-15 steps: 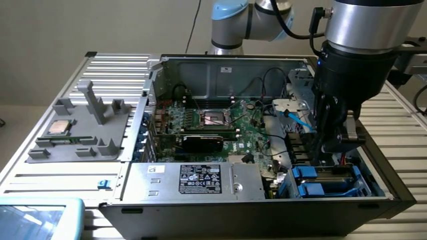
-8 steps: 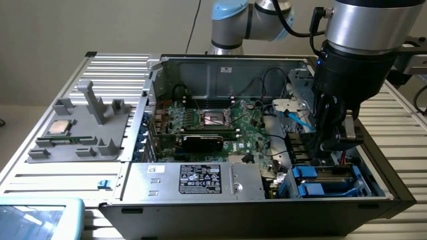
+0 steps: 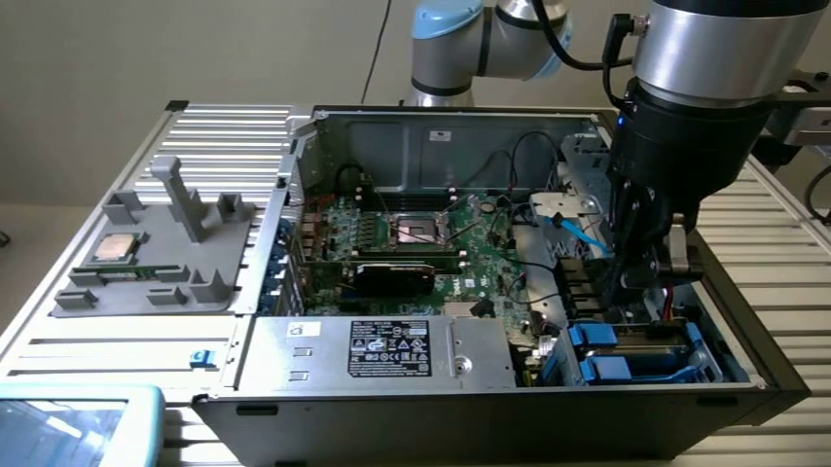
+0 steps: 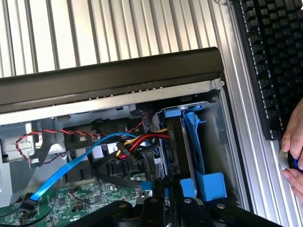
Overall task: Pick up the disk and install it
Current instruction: 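Insert the first disk wire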
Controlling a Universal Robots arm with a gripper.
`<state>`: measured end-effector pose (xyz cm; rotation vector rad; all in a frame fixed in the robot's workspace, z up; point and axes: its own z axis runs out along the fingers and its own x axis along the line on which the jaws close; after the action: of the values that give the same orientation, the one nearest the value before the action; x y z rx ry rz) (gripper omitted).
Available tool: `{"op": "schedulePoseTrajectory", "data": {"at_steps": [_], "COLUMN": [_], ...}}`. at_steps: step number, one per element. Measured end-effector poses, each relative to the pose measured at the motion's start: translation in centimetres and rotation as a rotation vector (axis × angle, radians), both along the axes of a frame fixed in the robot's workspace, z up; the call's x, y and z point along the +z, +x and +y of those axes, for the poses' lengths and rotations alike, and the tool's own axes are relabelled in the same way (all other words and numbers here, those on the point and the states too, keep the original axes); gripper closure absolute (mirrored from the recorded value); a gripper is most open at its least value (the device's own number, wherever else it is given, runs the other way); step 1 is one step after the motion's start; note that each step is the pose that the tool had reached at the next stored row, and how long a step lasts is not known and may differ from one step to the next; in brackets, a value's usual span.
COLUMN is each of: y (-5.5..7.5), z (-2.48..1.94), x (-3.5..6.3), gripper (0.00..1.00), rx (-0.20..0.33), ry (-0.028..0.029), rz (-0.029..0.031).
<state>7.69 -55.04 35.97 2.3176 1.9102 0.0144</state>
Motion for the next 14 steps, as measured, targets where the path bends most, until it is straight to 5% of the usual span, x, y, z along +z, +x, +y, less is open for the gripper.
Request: {"op": "schedulePoseTrajectory", "data": {"at_steps": [14], "y": [0.88], "z": [-0.01], "x": [0.0], "gripper": [0.84], "rx": [0.0], "ry": [0.0017], "rz": [0.0005]}}
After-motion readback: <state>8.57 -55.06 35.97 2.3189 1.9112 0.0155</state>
